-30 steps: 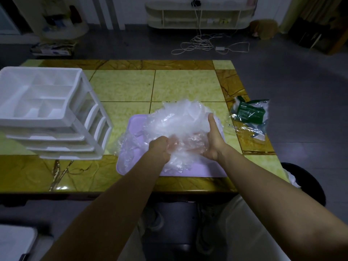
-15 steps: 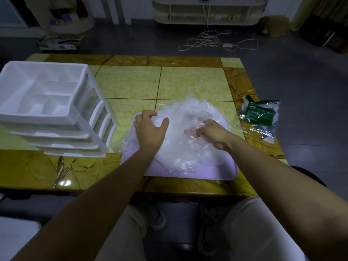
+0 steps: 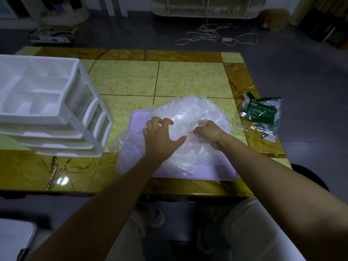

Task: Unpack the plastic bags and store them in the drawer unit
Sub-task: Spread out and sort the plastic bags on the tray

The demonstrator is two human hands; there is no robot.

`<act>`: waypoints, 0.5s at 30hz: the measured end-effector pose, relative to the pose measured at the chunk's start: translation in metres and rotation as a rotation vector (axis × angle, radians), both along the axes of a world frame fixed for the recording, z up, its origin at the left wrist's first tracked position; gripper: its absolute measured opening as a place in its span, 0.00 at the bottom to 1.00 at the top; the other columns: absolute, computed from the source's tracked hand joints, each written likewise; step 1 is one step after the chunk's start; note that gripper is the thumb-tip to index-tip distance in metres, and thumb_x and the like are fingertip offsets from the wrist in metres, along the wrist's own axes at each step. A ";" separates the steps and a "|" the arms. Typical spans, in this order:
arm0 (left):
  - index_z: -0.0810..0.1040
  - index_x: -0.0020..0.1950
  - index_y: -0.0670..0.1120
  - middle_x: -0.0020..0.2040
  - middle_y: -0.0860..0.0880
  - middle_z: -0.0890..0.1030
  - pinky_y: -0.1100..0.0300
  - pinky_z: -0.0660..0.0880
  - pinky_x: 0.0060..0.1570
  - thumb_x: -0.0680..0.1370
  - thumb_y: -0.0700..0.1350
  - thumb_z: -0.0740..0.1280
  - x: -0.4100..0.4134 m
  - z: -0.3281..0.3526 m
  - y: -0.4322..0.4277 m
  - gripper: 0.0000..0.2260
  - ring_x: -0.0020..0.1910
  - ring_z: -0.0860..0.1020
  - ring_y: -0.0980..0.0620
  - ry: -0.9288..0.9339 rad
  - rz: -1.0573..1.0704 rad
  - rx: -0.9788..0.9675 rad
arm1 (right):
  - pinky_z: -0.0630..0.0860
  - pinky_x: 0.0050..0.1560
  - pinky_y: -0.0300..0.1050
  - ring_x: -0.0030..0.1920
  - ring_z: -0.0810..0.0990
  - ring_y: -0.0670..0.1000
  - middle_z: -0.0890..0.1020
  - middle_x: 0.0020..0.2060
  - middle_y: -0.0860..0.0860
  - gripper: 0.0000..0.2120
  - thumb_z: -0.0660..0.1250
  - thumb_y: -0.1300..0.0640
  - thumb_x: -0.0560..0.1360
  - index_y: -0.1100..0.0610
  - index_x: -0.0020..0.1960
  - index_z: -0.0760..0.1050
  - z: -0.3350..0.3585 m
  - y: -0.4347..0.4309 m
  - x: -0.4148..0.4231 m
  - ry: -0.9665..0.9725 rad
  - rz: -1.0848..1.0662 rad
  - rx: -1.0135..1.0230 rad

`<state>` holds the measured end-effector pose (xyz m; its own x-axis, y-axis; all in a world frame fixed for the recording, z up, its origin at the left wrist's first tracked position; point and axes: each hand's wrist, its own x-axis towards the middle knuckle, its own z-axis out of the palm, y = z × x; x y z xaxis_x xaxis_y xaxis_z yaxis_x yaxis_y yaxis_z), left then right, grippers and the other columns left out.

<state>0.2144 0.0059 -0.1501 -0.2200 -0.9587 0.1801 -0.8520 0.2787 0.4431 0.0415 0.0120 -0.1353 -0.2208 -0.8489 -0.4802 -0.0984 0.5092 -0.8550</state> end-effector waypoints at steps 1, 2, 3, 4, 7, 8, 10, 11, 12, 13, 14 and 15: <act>0.72 0.59 0.50 0.58 0.48 0.71 0.52 0.66 0.55 0.64 0.66 0.72 0.004 0.002 0.000 0.30 0.59 0.69 0.47 -0.046 -0.069 0.039 | 0.74 0.32 0.40 0.33 0.77 0.53 0.77 0.34 0.54 0.08 0.62 0.69 0.73 0.58 0.39 0.73 0.001 0.001 -0.002 0.000 -0.036 -0.007; 0.71 0.57 0.50 0.56 0.48 0.71 0.53 0.67 0.54 0.62 0.65 0.73 0.008 0.002 0.001 0.31 0.57 0.69 0.48 -0.110 -0.133 0.114 | 0.73 0.29 0.38 0.32 0.76 0.53 0.77 0.33 0.54 0.07 0.61 0.69 0.73 0.59 0.39 0.72 0.001 0.002 -0.003 0.001 -0.075 -0.006; 0.71 0.55 0.50 0.54 0.49 0.71 0.54 0.68 0.52 0.62 0.64 0.74 0.011 0.001 0.003 0.30 0.56 0.70 0.48 -0.161 -0.172 0.193 | 0.72 0.28 0.37 0.33 0.77 0.54 0.78 0.33 0.55 0.06 0.61 0.68 0.73 0.60 0.40 0.72 0.001 0.004 -0.005 -0.005 -0.109 0.003; 0.71 0.53 0.49 0.52 0.49 0.71 0.55 0.68 0.49 0.63 0.62 0.75 0.013 -0.001 0.002 0.27 0.54 0.71 0.49 -0.161 -0.187 0.246 | 0.72 0.26 0.37 0.33 0.78 0.56 0.79 0.35 0.57 0.05 0.61 0.67 0.73 0.60 0.40 0.73 0.000 0.006 -0.007 -0.015 -0.130 0.014; 0.74 0.40 0.49 0.41 0.53 0.73 0.60 0.66 0.42 0.68 0.53 0.75 0.016 -0.001 -0.004 0.13 0.47 0.77 0.48 -0.001 -0.151 0.295 | 0.72 0.26 0.37 0.31 0.78 0.55 0.80 0.37 0.59 0.07 0.60 0.69 0.74 0.61 0.39 0.73 -0.003 0.012 -0.008 -0.044 -0.123 0.026; 0.72 0.34 0.50 0.35 0.54 0.72 0.62 0.64 0.39 0.69 0.50 0.74 0.016 0.002 -0.007 0.12 0.44 0.77 0.48 0.042 -0.129 0.301 | 0.73 0.28 0.38 0.32 0.79 0.54 0.81 0.38 0.59 0.08 0.60 0.69 0.74 0.60 0.38 0.73 -0.003 0.012 -0.010 -0.053 -0.123 0.016; 0.66 0.27 0.50 0.28 0.55 0.69 0.63 0.62 0.33 0.71 0.47 0.72 0.014 0.011 -0.011 0.18 0.37 0.74 0.50 0.118 -0.067 0.254 | 0.73 0.32 0.42 0.34 0.81 0.54 0.82 0.39 0.58 0.10 0.60 0.71 0.74 0.58 0.39 0.72 -0.005 0.012 -0.012 -0.056 -0.130 -0.010; 0.64 0.27 0.50 0.27 0.55 0.68 0.64 0.61 0.31 0.73 0.46 0.71 0.012 0.016 -0.012 0.20 0.35 0.73 0.51 0.167 -0.023 0.202 | 0.74 0.33 0.43 0.36 0.81 0.55 0.83 0.40 0.58 0.11 0.60 0.71 0.74 0.57 0.39 0.73 -0.005 0.012 -0.012 -0.057 -0.126 -0.018; 0.63 0.27 0.50 0.26 0.55 0.68 0.64 0.60 0.31 0.73 0.45 0.70 0.008 0.021 -0.011 0.20 0.34 0.72 0.52 0.223 0.018 0.148 | 0.74 0.35 0.44 0.38 0.82 0.56 0.83 0.40 0.58 0.11 0.59 0.71 0.74 0.56 0.40 0.73 -0.005 0.011 -0.012 -0.061 -0.111 -0.016; 0.63 0.27 0.50 0.26 0.55 0.69 0.64 0.59 0.31 0.74 0.45 0.69 0.002 0.025 -0.009 0.19 0.34 0.72 0.52 0.263 0.044 0.110 | 0.74 0.36 0.44 0.39 0.82 0.56 0.84 0.40 0.57 0.11 0.60 0.70 0.75 0.56 0.40 0.73 -0.006 0.010 -0.011 -0.066 -0.093 -0.008; 0.64 0.28 0.50 0.27 0.54 0.70 0.64 0.60 0.33 0.74 0.46 0.68 -0.007 0.029 -0.007 0.18 0.34 0.73 0.52 0.286 0.045 0.101 | 0.75 0.37 0.44 0.38 0.83 0.54 0.84 0.37 0.55 0.11 0.60 0.70 0.75 0.56 0.40 0.73 -0.006 0.009 -0.009 -0.078 -0.073 0.006; 0.68 0.31 0.49 0.29 0.53 0.73 0.63 0.62 0.36 0.75 0.48 0.67 -0.016 0.031 -0.005 0.15 0.35 0.75 0.50 0.283 0.034 0.124 | 0.75 0.36 0.44 0.36 0.82 0.52 0.84 0.33 0.53 0.10 0.60 0.69 0.75 0.57 0.40 0.73 -0.006 0.009 -0.006 -0.081 -0.056 0.018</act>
